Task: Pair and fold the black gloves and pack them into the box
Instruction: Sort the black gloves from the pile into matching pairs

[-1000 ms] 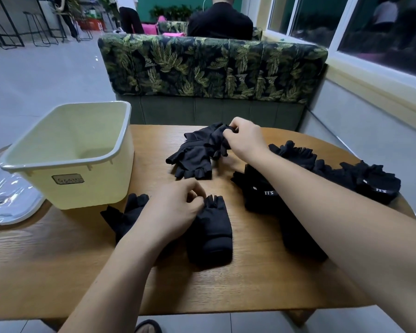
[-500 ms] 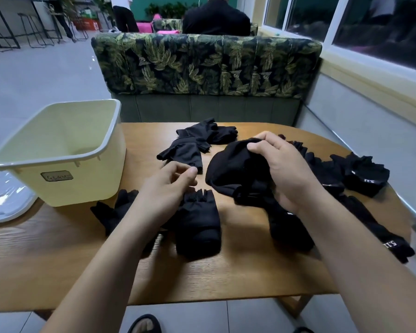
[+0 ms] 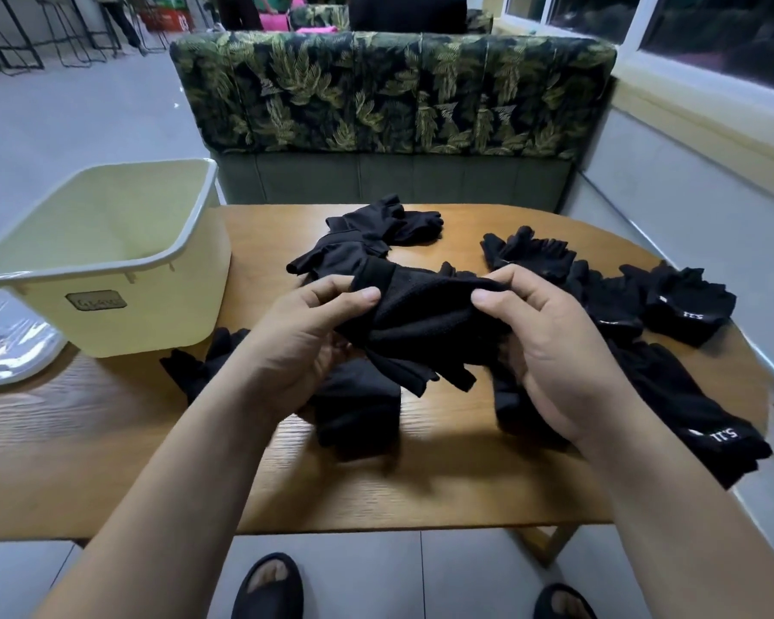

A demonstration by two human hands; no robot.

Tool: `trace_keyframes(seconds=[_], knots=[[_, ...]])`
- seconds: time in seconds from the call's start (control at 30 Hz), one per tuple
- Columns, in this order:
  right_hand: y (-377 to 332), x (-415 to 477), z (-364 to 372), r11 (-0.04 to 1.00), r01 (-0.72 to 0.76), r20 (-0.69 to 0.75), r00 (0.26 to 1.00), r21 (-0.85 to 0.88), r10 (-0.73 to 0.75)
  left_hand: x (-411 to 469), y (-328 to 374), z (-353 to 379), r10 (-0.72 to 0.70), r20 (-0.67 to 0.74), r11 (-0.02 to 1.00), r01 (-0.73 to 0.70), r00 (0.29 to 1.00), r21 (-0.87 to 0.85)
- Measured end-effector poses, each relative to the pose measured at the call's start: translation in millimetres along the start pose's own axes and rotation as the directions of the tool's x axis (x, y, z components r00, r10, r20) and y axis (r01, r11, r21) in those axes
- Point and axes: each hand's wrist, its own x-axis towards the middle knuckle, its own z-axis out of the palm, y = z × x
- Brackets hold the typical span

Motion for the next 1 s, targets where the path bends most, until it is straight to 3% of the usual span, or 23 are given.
trace_keyframes(seconds=[0.1, 0.17, 0.23, 0.3, 0.4, 0.5, 0.7, 0.8, 1.0], knots=[[6, 1, -3, 0.974, -0.005, -0.055, 0.998, -0.227, -0.008, -3, 5, -2, 0.105, -0.065, 0.991, -0.099, 0.992, 0.090], [6, -3, -2, 0.842, 0.066, -0.138, 0.977, -0.536, -0.164, -6, 8, -3, 0.176, -0.065, 0.966, -0.160, 0.982, 0.201], [2, -11, 5, 0.676, 0.186, -0.114, 0.920, -0.713, -0.374, -8, 10, -6, 0.239, -0.065, 0.931, -0.209, 0.969, 0.298], [-3, -20, 14, 0.662, 0.293, -0.003, 0.913, -0.690, -0.407, -9, 12, -10, 0.285, -0.054, 0.899, -0.247, 0.957, 0.361], [0, -28, 32, 0.746, 0.278, 0.198, 0.960, -0.605, -0.197, -12, 14, -11, 0.311, -0.030, 0.880, -0.275, 0.950, 0.388], [17, -27, 46, 0.723, 0.254, 0.273, 0.957, -0.642, -0.095, -15, 15, -10, 0.327, -0.009, 0.860, -0.294, 0.945, 0.416], [24, -26, 71, 0.713, 0.250, 0.453, 0.885, -0.655, 0.106, -20, 18, -9, 0.365, 0.048, 0.806, -0.342, 0.930, 0.483], [19, -24, 75, 0.696, 0.265, 0.442, 0.893, -0.667, 0.084, -22, 23, -19, 0.404, 0.036, 0.792, -0.370, 0.914, 0.485], [2, -6, 76, 0.914, -0.026, 0.235, 0.963, -0.404, 0.132, -31, 29, -37, 0.475, 0.031, 0.746, -0.421, 0.879, 0.516]])
